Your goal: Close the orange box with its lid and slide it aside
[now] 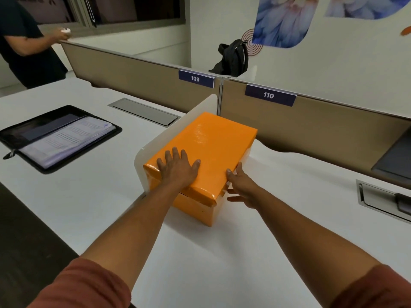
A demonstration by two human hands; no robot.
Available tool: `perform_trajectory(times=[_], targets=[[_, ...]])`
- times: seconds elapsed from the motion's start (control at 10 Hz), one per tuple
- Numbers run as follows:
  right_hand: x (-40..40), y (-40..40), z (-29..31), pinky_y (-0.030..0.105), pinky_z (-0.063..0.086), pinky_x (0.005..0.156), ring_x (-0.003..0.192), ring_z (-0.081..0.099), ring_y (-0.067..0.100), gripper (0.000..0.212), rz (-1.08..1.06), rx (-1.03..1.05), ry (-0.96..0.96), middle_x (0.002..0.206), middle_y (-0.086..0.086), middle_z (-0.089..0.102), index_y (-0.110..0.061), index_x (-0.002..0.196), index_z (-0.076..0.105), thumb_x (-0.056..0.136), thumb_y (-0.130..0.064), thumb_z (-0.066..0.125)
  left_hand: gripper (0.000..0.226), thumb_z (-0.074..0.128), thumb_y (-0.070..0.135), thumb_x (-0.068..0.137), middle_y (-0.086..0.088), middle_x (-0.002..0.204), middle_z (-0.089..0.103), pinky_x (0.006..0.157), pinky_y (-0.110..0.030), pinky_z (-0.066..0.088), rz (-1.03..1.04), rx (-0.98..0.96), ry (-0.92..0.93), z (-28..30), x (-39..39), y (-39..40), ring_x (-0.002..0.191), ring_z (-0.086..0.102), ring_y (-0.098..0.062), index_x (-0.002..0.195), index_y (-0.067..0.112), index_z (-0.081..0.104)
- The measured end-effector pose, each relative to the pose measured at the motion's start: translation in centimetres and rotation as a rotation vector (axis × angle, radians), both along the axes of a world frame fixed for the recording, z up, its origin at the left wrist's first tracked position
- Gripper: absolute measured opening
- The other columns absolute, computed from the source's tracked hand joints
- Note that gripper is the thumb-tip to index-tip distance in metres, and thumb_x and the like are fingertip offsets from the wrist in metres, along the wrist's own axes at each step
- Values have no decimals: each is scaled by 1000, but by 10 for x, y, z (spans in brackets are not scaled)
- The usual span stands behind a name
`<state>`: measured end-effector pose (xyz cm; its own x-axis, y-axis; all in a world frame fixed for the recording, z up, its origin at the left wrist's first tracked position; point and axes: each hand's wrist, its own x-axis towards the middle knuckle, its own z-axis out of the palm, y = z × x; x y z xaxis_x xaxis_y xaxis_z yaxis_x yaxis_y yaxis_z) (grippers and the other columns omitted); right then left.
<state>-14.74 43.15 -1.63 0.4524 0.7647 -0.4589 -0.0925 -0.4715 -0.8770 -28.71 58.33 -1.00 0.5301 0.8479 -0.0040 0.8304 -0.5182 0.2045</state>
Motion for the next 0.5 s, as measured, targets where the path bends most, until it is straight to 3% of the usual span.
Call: perform_trajectory(times=[0.1,0.2,0.3,0.5], targets=[[1,-4,3,55,45,99,139,38,44,82,7,-6,-34,163,11,22,-39,154,-13,96,-59,42,78,24,65,95,-14,166,10,118,-60,8,-20,-28,-3,1,-5,3,151,6,-37,155,15,22],[3,-16,-1,56,41,107,144,32,40,81,-21,-28,-222,164,9,20,-31,157,-1,94,-63,39,75,26,62,97,-13,165,15,119,-59,8,-26,-4,-36,0,-3,-3,151,7,-36,154,13,25],[10,-38,-3,51,31,114,146,30,35,78,19,-103,-605,163,11,26,-18,158,12,97,-61,36,74,27,61,97,-12,164,22,120,-56,9,-89,-7,-131,1,4,-19,152,9,-35,153,12,30],[46,-97,8,56,28,112,149,22,29,68,-20,-191,-1076,162,8,26,-17,154,24,99,-54,36,69,35,59,97,-9,152,47,112,-49,33,-250,22,-426,25,38,-64,149,22,-32,145,10,46]])
